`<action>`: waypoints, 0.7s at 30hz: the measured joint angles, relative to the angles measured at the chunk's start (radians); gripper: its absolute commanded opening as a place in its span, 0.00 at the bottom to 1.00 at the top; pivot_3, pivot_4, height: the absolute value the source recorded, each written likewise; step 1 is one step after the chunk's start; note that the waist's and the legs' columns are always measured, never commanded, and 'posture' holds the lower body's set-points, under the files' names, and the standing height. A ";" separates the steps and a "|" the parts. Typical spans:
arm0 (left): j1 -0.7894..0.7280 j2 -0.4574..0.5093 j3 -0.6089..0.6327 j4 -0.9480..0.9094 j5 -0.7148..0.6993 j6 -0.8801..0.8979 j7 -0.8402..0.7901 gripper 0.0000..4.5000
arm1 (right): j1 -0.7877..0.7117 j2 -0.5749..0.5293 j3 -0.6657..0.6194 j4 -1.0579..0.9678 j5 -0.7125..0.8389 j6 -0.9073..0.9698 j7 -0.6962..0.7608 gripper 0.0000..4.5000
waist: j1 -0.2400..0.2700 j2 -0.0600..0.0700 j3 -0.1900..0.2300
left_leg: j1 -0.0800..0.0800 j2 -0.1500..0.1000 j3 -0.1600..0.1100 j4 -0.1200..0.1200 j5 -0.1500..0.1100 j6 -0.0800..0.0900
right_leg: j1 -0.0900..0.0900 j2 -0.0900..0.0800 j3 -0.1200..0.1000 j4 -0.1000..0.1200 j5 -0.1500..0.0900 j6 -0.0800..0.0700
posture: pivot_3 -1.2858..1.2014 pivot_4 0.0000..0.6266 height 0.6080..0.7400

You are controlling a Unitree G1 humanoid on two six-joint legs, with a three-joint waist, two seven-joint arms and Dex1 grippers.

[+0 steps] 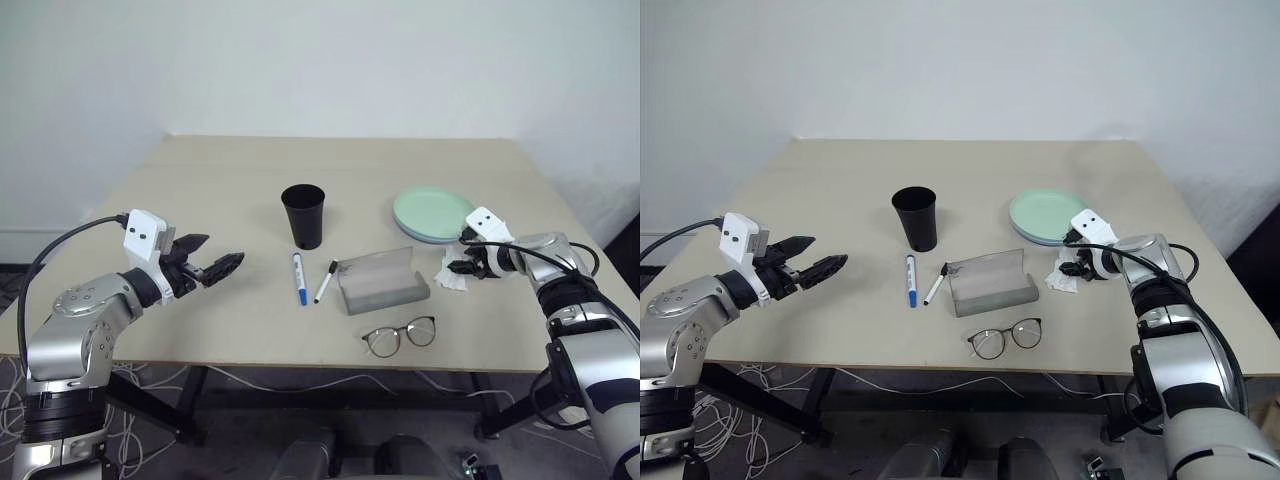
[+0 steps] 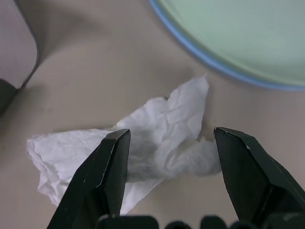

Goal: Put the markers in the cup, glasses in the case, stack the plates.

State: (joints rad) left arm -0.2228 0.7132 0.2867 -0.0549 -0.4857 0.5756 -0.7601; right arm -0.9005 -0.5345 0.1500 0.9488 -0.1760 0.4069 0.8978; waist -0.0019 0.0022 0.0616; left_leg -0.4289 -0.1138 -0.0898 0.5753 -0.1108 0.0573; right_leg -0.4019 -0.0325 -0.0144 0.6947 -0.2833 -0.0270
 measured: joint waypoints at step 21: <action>0.000 0.000 -0.005 0.000 0.002 0.000 0.000 1.00 | 0.048 -0.005 0.032 -0.113 0.010 0.005 0.099 0.01 | 0.000 0.000 0.000 | 0.000 0.000 0.000 0.000 0.000 0.000 | 0.000 0.000 -0.001 0.000 0.000 0.000 | 0.52 0.00 0.90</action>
State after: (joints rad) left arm -0.2229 0.7131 0.2822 -0.0548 -0.4839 0.5756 -0.7597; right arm -0.8527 -0.5391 0.1821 0.8356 -0.1658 0.4119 0.9969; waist -0.0019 0.0022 0.0616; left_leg -0.4291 -0.1135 -0.0899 0.5756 -0.1108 0.0574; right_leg -0.4017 -0.0325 -0.0151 0.6947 -0.2835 -0.0266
